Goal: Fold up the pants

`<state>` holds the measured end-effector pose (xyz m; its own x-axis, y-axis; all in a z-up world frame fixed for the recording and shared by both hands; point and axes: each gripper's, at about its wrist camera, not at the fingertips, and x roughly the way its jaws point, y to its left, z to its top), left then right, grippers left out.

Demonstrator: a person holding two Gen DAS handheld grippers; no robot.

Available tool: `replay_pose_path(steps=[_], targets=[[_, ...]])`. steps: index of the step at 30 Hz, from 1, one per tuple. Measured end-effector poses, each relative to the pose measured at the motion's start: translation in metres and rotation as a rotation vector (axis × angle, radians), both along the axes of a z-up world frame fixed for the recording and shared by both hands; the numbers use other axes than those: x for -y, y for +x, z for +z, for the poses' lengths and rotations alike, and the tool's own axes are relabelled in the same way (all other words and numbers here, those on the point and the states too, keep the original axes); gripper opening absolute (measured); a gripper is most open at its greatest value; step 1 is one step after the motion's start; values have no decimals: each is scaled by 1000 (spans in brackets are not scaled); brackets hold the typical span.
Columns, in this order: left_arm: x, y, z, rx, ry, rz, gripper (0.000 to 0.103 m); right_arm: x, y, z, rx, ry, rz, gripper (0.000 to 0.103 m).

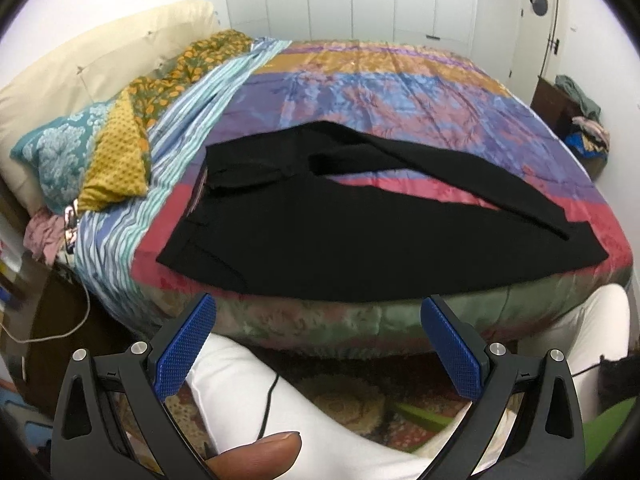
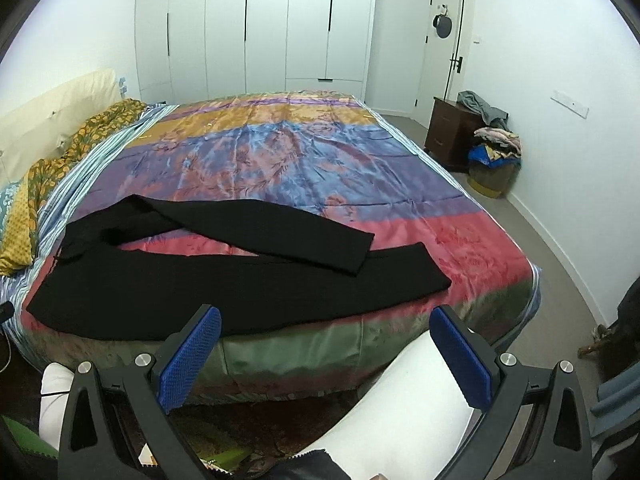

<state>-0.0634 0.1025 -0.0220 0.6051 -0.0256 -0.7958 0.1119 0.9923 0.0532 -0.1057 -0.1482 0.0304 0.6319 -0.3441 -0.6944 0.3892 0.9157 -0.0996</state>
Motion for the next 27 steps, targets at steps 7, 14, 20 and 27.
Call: replay_pose_path(steps=[7, 14, 20, 27], targets=[[1, 2, 0, 1, 1, 1, 102, 5, -2, 0, -8, 1, -27, 103], [-1, 3, -1, -1, 6, 4, 102, 6, 3, -5, -27, 0, -32, 103], [2, 8, -4, -14, 19, -2, 102, 5, 10, -11, -47, 13, -11, 103], [-4, 10, -9, -27, 10, 14, 102, -8, 19, -15, -70, -1, 40, 103]])
